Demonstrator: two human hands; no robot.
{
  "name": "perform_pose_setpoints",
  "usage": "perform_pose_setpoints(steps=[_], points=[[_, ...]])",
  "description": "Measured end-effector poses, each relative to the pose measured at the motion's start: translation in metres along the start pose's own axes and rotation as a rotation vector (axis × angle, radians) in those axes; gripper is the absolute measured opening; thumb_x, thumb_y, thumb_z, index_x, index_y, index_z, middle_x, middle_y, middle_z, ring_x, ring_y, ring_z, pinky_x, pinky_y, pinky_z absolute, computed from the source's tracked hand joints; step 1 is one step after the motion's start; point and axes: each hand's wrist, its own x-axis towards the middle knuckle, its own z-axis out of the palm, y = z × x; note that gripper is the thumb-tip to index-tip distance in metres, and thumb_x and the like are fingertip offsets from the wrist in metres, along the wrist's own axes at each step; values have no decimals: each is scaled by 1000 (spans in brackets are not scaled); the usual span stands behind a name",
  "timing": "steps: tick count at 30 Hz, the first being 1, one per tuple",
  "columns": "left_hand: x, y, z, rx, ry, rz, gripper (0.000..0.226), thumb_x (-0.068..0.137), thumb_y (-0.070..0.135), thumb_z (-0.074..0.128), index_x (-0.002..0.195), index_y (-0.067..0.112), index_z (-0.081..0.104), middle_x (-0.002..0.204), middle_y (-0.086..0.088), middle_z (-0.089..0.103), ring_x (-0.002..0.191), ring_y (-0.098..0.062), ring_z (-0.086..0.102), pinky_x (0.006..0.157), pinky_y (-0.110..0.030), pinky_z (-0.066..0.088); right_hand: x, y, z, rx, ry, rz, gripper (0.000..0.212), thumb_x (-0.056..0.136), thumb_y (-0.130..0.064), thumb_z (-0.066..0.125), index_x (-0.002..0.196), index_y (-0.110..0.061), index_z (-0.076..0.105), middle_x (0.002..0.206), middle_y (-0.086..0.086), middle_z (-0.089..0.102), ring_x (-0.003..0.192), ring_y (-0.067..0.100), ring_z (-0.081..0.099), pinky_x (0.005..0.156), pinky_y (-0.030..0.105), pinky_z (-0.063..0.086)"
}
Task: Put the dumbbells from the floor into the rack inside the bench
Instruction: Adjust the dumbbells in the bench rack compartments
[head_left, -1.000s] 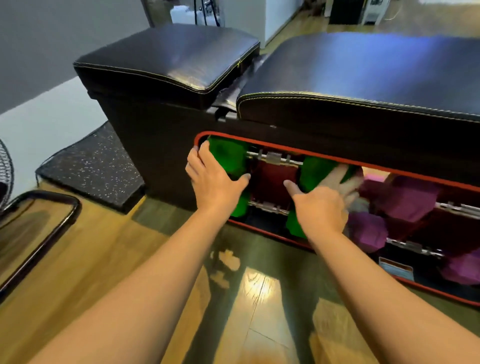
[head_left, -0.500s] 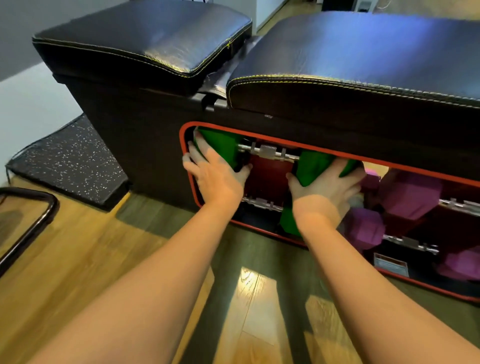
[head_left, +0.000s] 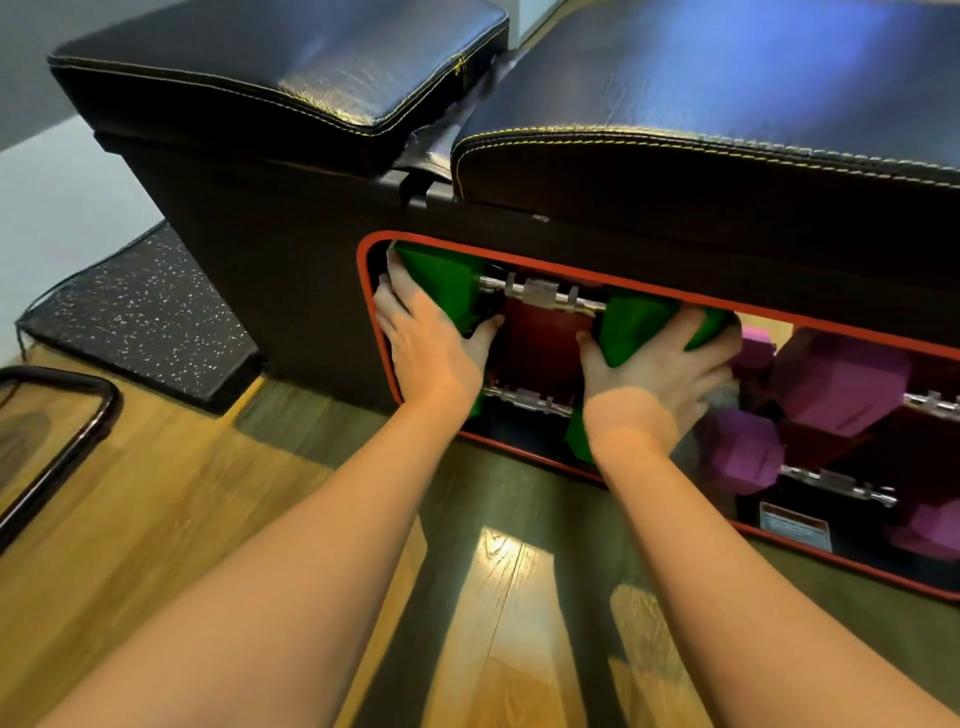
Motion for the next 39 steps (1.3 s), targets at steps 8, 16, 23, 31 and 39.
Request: perform_pose_setpoints(steps=[8, 16, 23, 31, 39], points=[[-6, -3, 0, -90, 18, -24, 118, 70, 46, 81, 153, 7, 7, 154, -16, 18, 144, -33, 21, 118, -47, 27, 4, 16, -9, 125, -136, -68, 105, 69, -66, 73, 147, -14, 24, 157, 17, 19, 138, 39, 27, 105, 50, 37], [-74, -65, 30, 1, -338, -68, 106, 75, 39, 80, 153, 10, 13, 153, -10, 15, 144, -29, 17, 118, -40, 26, -54, 104, 25, 206, -237, 68, 65, 80, -50, 69, 128, -12, 45, 126, 12, 47, 118, 37, 46, 93, 43, 40], [-3, -82, 70, 333, -548, -16, 125, 64, 55, 81, 155, 12, 6, 159, -18, 11, 145, -37, 14, 116, -46, 28, -18, 73, 76, -160, -483, 8, 113, 68, -57, 78, 151, -33, 5, 161, 13, 7, 139, 45, 23, 101, 56, 40], [-15, -85, 89, 545, -401, 106, 130, 51, 68, 80, 153, 19, 16, 153, -17, 27, 132, -39, 32, 97, -47, 40, -9, 81, 107, -264, -423, -87, 98, 77, -49, 74, 151, -35, 11, 158, 20, 4, 132, 50, 25, 89, 57, 47], [-11, -92, 96, 535, -376, 129, 126, 51, 63, 83, 152, 18, 22, 150, -17, 32, 129, -39, 36, 95, -47, 41, -14, 82, 114, -255, -394, -35, 96, 77, -46, 74, 149, -39, 11, 158, 18, 5, 132, 49, 25, 92, 59, 44]])
